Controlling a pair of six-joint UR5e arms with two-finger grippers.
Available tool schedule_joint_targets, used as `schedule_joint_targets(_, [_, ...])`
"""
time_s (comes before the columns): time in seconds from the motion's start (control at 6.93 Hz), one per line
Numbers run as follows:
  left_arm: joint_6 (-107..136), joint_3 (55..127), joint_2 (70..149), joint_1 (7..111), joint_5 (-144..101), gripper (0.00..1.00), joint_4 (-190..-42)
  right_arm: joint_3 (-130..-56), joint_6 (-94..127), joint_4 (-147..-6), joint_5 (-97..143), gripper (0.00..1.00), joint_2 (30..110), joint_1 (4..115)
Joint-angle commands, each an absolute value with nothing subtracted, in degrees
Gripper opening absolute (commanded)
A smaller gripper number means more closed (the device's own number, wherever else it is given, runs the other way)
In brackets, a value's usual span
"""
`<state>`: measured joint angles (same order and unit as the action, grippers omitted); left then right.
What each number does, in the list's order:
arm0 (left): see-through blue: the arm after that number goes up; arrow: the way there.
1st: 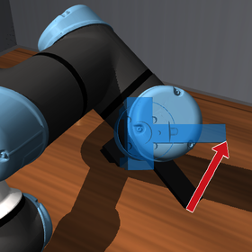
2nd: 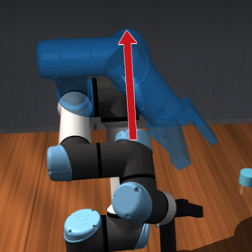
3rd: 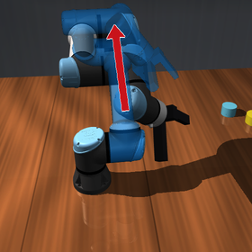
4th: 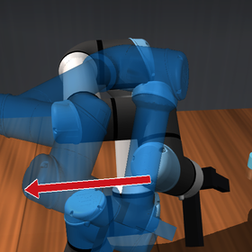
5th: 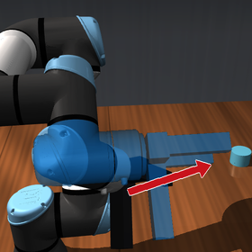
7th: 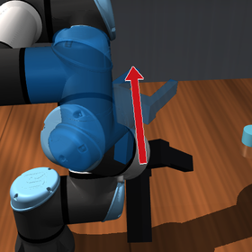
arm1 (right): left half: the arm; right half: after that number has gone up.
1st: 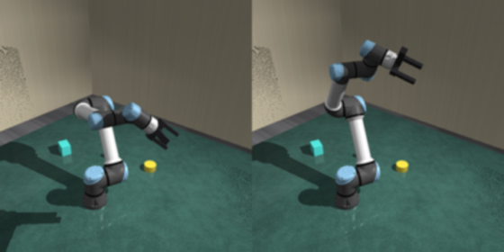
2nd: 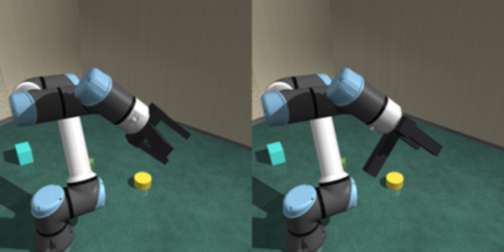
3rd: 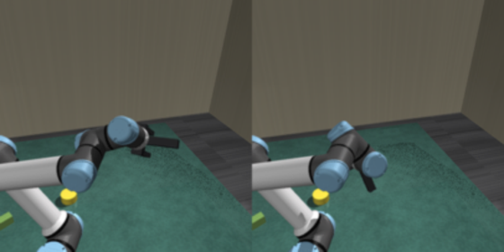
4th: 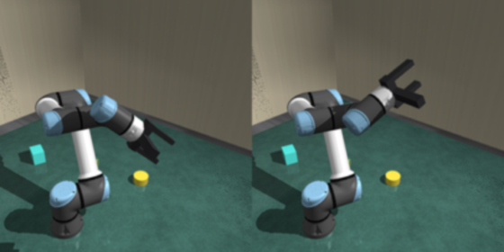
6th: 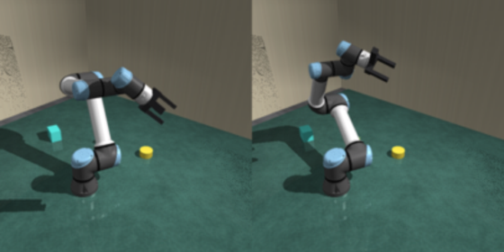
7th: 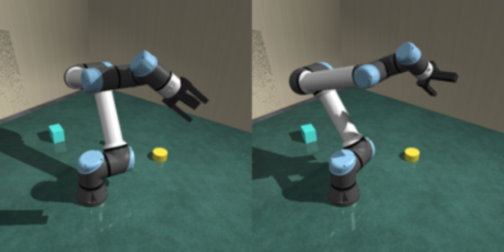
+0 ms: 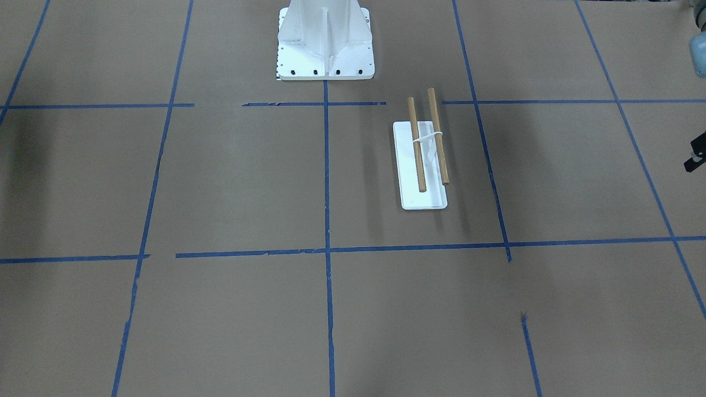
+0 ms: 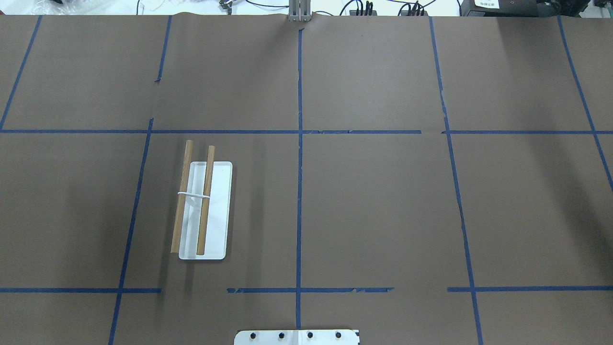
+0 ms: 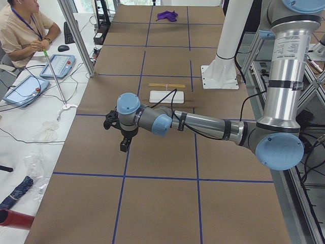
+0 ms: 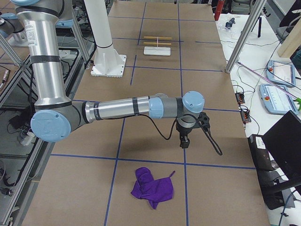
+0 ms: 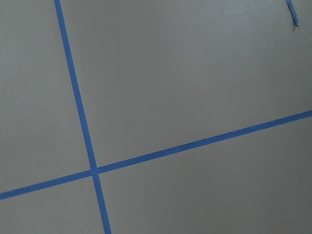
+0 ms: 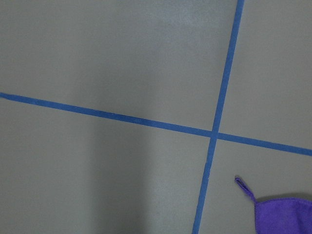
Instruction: Hang towel on rack
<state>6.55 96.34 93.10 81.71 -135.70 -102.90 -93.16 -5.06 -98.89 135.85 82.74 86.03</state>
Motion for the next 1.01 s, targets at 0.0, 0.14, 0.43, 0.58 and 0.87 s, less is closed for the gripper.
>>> schedule_joint_targets(0.0, [6.7, 96.9, 94.5, 81.7, -135.6, 1.0, -101.4, -91.1, -5.8, -101.3, 136.0, 1.0, 82.3, 86.0])
schedule_joint_targets(0.14, [6.6, 97.5, 95.3, 81.7, -135.2, 1.0, -100.2, -91.7, -5.5, -101.3, 136.1, 1.0, 82.8, 86.0])
schedule_joint_targets(0.43, [6.7, 97.3, 95.4, 80.9, -135.1, 1.0, -100.7, -90.9, -4.9, -94.9, 135.9, 1.0, 83.7, 86.0])
schedule_joint_targets(0.58, [6.7, 97.6, 95.4, 80.8, -135.6, 1.0, -101.0, -90.2, -4.9, -91.8, 136.2, 1.0, 84.9, 85.9])
schedule_joint_targets(0.87, [6.4, 97.5, 94.6, 80.9, -136.3, 1.0, -101.1, -87.9, -5.1, -87.4, 136.1, 1.0, 86.1, 84.7])
